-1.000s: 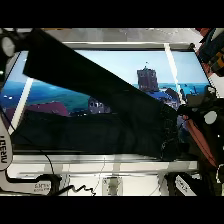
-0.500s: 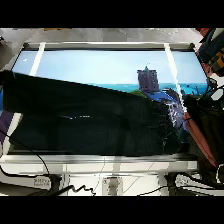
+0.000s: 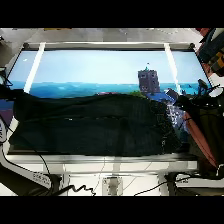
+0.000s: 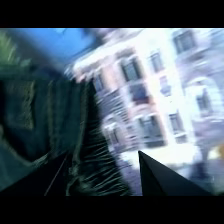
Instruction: Fold the clothes and pants, and hang the long-sleeved shirts on hangers.
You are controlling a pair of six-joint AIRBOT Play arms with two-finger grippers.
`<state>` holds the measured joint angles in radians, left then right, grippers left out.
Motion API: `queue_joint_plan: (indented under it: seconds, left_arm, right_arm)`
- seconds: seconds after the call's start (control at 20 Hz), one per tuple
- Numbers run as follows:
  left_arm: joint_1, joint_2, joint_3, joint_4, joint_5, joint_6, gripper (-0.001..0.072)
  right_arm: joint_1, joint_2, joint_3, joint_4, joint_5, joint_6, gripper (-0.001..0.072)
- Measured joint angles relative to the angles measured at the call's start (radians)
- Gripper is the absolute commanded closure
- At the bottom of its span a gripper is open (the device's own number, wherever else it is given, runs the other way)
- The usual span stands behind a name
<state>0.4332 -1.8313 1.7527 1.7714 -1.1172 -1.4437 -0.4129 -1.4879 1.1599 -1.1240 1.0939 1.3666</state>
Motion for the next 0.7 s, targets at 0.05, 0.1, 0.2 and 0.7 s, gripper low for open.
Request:
queue_joint_plan:
  seconds: [0.05, 0.1, 0.2, 0.7]
  left_arm:
    - [-0.001, -0.007, 0.0, 0.0, 0.009, 0.001, 0.0689]
    - [-0.001, -0.013, 0.0, -0.003, 0.017, 0.004, 0.0689]
    - [-0.003, -0.019, 0.0, -0.005, 0.025, 0.004, 0.0689]
    - [-0.033, -0.032, 0.0, -0.034, 0.057, 0.008, 0.0689]
  right_arm:
    - [-0.001, -0.025, 0.0, 0.024, 0.023, -0.023, 0.0153]
    - [-0.002, -0.051, 0.0, 0.047, 0.038, -0.045, 0.0152]
    - [-0.003, -0.101, 0.0, 0.095, 0.042, -0.089, 0.0152]
    - [0.008, -0.248, 0.001, 0.406, -0.161, -0.309, 0.0668]
